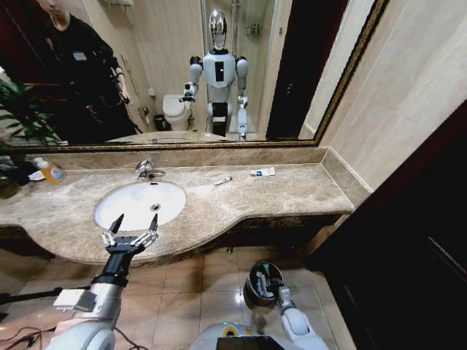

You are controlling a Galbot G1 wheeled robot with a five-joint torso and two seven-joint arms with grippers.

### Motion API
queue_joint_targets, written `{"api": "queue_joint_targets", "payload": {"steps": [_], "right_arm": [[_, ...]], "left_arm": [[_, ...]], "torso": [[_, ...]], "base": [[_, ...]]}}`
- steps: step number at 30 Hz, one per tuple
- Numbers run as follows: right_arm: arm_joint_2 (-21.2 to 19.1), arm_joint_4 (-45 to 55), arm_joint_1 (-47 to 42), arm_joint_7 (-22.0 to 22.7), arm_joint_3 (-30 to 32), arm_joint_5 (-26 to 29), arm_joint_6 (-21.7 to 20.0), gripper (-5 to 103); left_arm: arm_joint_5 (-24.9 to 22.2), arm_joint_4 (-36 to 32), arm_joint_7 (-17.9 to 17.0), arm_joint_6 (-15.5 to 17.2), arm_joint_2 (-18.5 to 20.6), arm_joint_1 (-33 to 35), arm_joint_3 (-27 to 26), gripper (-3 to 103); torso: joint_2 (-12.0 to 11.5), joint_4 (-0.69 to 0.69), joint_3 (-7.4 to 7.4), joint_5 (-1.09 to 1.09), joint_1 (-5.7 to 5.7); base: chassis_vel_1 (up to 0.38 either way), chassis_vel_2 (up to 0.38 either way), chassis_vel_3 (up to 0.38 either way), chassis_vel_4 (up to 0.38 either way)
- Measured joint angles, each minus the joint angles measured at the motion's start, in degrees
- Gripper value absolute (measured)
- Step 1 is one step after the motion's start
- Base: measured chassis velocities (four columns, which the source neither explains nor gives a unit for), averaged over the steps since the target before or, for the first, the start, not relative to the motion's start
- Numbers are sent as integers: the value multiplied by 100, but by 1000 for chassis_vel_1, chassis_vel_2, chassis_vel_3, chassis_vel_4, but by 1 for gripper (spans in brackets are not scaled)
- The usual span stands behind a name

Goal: Pick up the trash from the sink and place it in the trash bin.

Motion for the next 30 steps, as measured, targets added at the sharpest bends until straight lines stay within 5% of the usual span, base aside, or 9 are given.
{"api": "queue_joint_targets", "payload": {"steps": [20,30], "right_arm": [[-93,825,-408,336,-88,174,-57,99],[-246,2384,-1008,575,-98,428,-296,100]], "left_arm": [[0,0,0,0,0,0,0,100],[0,0,0,0,0,0,0,100]], "torso": [[0,0,0,1,0],[0,0,0,1,-1]], "base": [[0,0,0,0],[0,0,0,0]]}}
